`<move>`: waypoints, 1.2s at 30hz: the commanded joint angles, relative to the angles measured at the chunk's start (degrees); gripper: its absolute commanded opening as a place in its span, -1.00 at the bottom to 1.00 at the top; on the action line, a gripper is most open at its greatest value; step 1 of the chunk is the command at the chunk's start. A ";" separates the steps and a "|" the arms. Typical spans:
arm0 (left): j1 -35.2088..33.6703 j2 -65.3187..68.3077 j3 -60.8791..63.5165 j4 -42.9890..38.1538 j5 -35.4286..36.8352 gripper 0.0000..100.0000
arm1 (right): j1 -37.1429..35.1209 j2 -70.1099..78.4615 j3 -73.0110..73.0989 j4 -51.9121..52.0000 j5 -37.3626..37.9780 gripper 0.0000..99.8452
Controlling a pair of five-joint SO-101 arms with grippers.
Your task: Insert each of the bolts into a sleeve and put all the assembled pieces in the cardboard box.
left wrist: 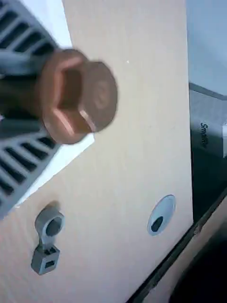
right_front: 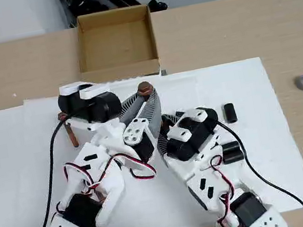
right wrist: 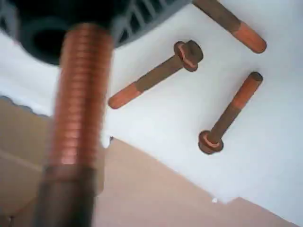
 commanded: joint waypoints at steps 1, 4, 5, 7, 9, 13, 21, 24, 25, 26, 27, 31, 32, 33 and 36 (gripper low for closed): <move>-0.53 -0.18 -0.40 -2.29 0.53 -0.99 | 0.31 -0.48 -3.34 -1.27 -0.62 -1.00; -2.02 -0.09 -0.40 -3.25 0.53 -0.99 | 0.22 -0.57 -3.34 -1.27 -0.62 -1.00; -2.90 -0.09 -0.31 -3.52 0.53 -0.99 | 0.22 -0.66 -3.34 -1.27 -0.62 -1.00; -3.87 -0.09 -0.31 -3.60 0.79 -0.99 | 0.22 -0.66 -3.34 -1.27 -0.62 -1.00; -4.13 0.00 -0.31 -3.60 1.93 -0.99 | 0.22 -0.66 -3.34 -1.27 -0.62 -1.00; -3.78 0.00 0.31 -3.78 2.11 -0.99 | 0.22 -0.75 -3.34 -1.27 -0.62 -1.00; -3.69 0.09 1.10 -6.15 2.20 -0.99 | 0.22 -0.75 -3.34 -1.19 -0.62 -1.00; -2.81 0.09 1.54 -7.21 2.20 -0.99 | 0.22 -0.75 -3.34 -1.19 -0.62 -1.00; -2.46 0.09 1.71 -7.21 2.20 -0.99 | 0.22 -0.75 -3.34 -1.19 -0.62 -1.00; -1.93 0.09 1.80 -7.21 2.11 -0.99 | 0.22 -0.75 -3.34 -1.19 -0.53 -1.00; -1.67 0.09 1.80 -7.21 2.11 -0.99 | 0.22 -0.75 -3.34 -1.19 -0.53 -1.00; -1.23 3.16 1.54 -7.47 2.11 -0.99 | 0.22 -0.75 -3.34 -1.19 -0.44 -1.00; -1.23 4.66 1.45 -7.47 2.11 -0.99 | 0.22 -0.75 -3.34 -1.19 -0.44 -1.00; -1.23 5.89 1.36 -7.65 2.11 -0.99 | 0.22 -0.75 -3.34 -1.19 -0.44 -1.00; -1.41 8.70 1.19 -9.67 2.20 -0.99 | 0.22 -0.75 -3.34 -1.10 -0.44 -1.00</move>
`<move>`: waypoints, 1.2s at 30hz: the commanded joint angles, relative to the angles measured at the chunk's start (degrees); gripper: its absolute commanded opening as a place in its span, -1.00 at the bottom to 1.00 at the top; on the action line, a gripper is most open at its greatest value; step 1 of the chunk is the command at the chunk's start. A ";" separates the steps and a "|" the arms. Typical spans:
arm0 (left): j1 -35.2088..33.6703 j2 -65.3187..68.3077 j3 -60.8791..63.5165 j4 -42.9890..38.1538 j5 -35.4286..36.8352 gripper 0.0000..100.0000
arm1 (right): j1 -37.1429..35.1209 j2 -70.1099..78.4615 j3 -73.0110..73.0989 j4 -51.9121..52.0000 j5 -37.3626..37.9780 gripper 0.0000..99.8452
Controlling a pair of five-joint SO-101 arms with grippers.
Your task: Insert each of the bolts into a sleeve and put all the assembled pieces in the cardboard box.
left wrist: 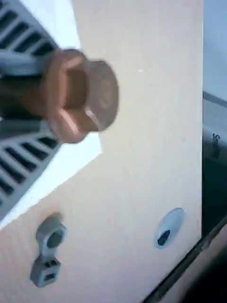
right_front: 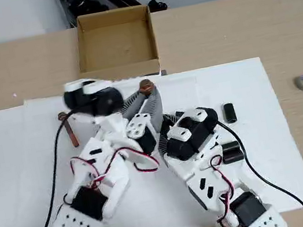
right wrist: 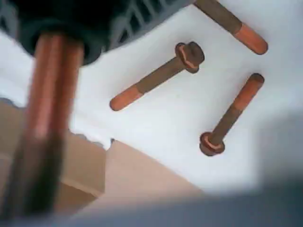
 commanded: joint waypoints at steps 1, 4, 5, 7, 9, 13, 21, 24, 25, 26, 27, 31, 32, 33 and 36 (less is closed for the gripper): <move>-0.18 1.85 -1.10 -2.64 0.62 -0.99 | 0.31 -0.75 -3.34 -1.10 -0.44 -1.00; 0.00 1.85 -1.10 -2.64 0.62 -0.99 | 0.31 -0.75 -3.34 -1.10 -0.44 -1.00; -0.18 1.85 -1.10 -2.64 0.62 -0.99 | 0.31 -0.75 -3.34 -1.10 -0.35 -1.00; -0.26 1.85 -0.75 -2.37 0.62 -0.99 | 0.31 -0.75 -3.34 -1.10 -0.35 -1.00; 0.00 1.85 -0.84 -0.53 0.35 -0.99 | 0.31 -0.75 -3.34 -1.10 -0.35 -1.00; 0.18 1.85 -1.19 3.43 0.26 -0.99 | 0.31 -0.75 -3.34 -1.10 -0.35 -1.00; 5.80 1.85 -4.35 10.73 -3.16 -0.98 | 0.31 -0.75 -3.43 -1.10 -0.35 -1.00; 6.33 1.85 -4.44 10.99 -3.16 -0.92 | 0.31 -0.75 -3.43 -1.10 -0.35 -1.00; 6.15 1.85 -4.44 10.99 -2.99 -0.85 | 0.40 -0.75 -3.43 -1.10 -0.26 -1.00; 5.63 1.85 -4.35 11.16 -2.37 -0.78 | 0.40 -0.75 -3.43 -1.10 -0.26 -1.00; 5.36 1.85 -4.44 12.31 -1.76 -0.74 | 0.40 -0.75 -3.43 -1.10 -0.26 -1.00; 5.01 1.85 -7.34 18.02 -1.85 -0.70 | 0.66 -0.48 -3.52 -1.19 -0.26 -1.00; 5.01 1.85 -8.22 19.60 -1.85 -0.69 | 0.66 -0.31 -3.87 -1.19 -0.26 -1.00; 5.01 1.85 -9.01 21.01 -1.85 -0.68 | 0.66 -0.31 -4.04 -1.19 -0.26 -1.00; 4.75 1.85 -10.59 24.44 -2.64 -0.67 | 1.36 -0.31 -4.31 -1.10 -0.26 -1.00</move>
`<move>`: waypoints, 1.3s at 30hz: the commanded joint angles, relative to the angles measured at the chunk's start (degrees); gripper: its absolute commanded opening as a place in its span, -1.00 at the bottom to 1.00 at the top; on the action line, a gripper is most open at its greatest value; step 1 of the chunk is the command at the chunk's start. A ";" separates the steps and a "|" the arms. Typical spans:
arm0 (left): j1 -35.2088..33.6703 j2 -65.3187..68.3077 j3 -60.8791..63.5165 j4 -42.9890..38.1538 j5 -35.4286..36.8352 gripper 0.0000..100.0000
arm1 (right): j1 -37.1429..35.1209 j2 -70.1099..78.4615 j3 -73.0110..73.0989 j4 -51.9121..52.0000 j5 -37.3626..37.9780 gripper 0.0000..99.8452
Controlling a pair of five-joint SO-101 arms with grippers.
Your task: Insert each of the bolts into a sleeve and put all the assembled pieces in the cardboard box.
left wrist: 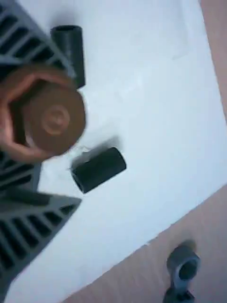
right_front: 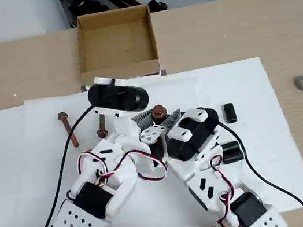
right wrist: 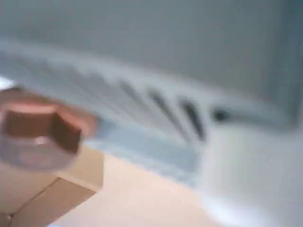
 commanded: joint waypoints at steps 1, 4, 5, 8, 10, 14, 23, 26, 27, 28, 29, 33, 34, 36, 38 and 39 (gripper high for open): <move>-0.26 0.00 -4.26 3.96 -2.02 -0.66 | 1.63 -0.31 -4.13 -1.10 -0.18 -1.00; -0.70 0.00 -5.23 7.91 -3.60 -0.64 | 3.03 -0.31 -4.13 -1.45 -0.18 -1.00; -0.70 0.00 -5.76 9.41 -4.22 -0.64 | 3.47 -0.31 -4.13 -1.45 -0.18 -1.00; -0.70 0.00 -8.13 13.27 -6.24 -0.64 | 4.00 -0.22 -4.84 -1.36 -0.18 -1.00; -0.70 0.00 -10.59 15.12 -7.82 -0.65 | 4.09 -0.13 -5.71 -1.19 -0.18 -1.00; -0.70 0.00 -15.43 19.43 -8.97 -0.66 | 5.67 2.42 -7.65 -1.19 -0.18 -1.00; -16.18 -1.85 -21.58 21.89 -8.62 -0.99 | 6.11 21.85 -20.31 -3.91 1.23 -1.00; -27.25 -6.59 -21.32 22.33 -8.88 -0.99 | 6.20 31.52 -28.48 -3.82 1.85 -1.00; -30.33 -8.26 -21.23 23.21 -9.05 -0.99 | 6.20 35.03 -31.47 -3.82 1.93 -1.00; -32.97 -9.58 -20.62 23.65 -9.49 -0.99 | 6.20 38.81 -34.73 -3.74 1.93 -1.00; -35.08 -10.99 -19.47 23.65 -10.02 -0.99 | 6.20 42.77 -38.07 -3.65 1.93 -1.00; -38.95 -15.12 -12.79 23.65 -13.45 -0.99 | 6.90 59.03 -52.75 -2.42 1.93 -1.00; -39.74 -15.82 -10.86 23.65 -13.98 -0.99 | 7.60 63.08 -56.09 -2.33 1.93 -1.00; -40.79 -16.79 -7.52 23.47 -13.98 -0.98 | 8.57 71.08 -62.68 -2.33 1.93 -1.00; -42.11 -17.58 -4.00 22.59 -13.98 -0.98 | 9.89 78.99 -69.19 -2.59 1.93 -1.00; -42.64 -17.76 -2.51 21.98 -13.98 -0.98 | 10.42 82.77 -72.53 -2.77 1.93 -1.00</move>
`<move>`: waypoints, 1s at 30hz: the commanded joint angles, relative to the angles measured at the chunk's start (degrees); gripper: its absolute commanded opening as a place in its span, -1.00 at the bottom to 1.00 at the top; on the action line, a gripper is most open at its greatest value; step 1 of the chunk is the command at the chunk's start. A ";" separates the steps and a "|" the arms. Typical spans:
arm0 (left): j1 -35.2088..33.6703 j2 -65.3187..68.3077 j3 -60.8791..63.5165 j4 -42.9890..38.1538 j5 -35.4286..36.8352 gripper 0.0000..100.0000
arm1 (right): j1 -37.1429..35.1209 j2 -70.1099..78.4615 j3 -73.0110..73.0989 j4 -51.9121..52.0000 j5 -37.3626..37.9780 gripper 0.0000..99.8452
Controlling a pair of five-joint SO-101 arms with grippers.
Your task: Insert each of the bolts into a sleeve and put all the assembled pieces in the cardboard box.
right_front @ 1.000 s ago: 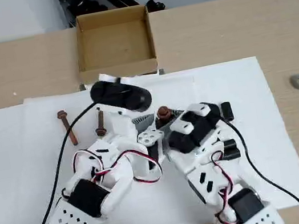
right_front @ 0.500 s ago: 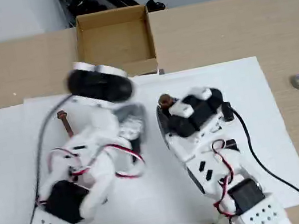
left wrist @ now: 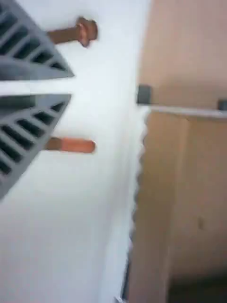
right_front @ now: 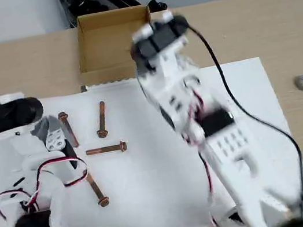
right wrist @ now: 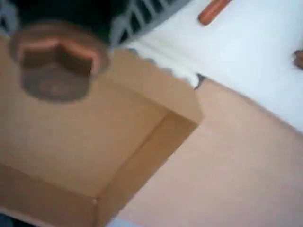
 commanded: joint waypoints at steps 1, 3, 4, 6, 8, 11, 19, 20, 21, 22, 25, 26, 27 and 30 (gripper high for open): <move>-2.02 -1.58 4.18 -2.73 -0.53 -0.98 | 2.42 13.49 -15.56 -1.10 0.62 -1.00; -2.90 -1.67 6.46 -4.66 -0.53 -0.98 | 2.95 21.41 -23.03 -1.10 1.49 -1.00; -3.08 -1.67 7.16 -5.63 -0.97 -0.98 | 3.12 25.36 -26.81 -1.01 2.11 -1.00; -3.08 -1.67 8.13 -6.77 -2.64 -0.98 | 3.21 32.57 -34.02 -1.01 2.37 -1.00; -3.08 -1.67 8.22 -6.95 -3.52 -0.98 | 3.21 39.25 -41.23 -0.04 3.08 -1.00; -3.08 -1.67 8.22 -7.03 -3.69 -0.98 | 3.12 48.92 -52.04 2.07 4.48 -1.00; -3.08 -1.67 13.05 -8.09 -3.43 -0.98 | 3.30 73.45 -82.11 9.63 5.10 -0.98; -3.08 -1.67 13.85 -8.00 -3.43 -0.98 | 3.38 76.26 -86.07 10.68 5.10 -0.94; -3.08 -1.67 14.55 -8.00 -3.43 -0.98 | 3.38 78.90 -89.93 12.00 5.10 -0.89; -3.08 -1.67 15.08 -7.91 -3.43 -0.98 | 3.38 81.45 -93.71 13.58 5.10 -0.84; -3.08 -1.67 15.96 -7.91 -3.52 -0.98 | 3.21 87.78 -104.53 19.74 5.10 -0.71; -3.08 -1.67 15.96 -8.09 -3.52 -0.98 | 3.12 89.36 -107.96 21.85 5.36 -0.66; -3.08 -1.67 15.87 -8.09 -3.52 -0.98 | 3.03 91.03 -111.21 23.60 6.59 -0.60; -3.08 -1.67 15.60 -8.53 -3.25 -0.98 | 2.77 94.37 -119.47 28.44 9.58 -0.49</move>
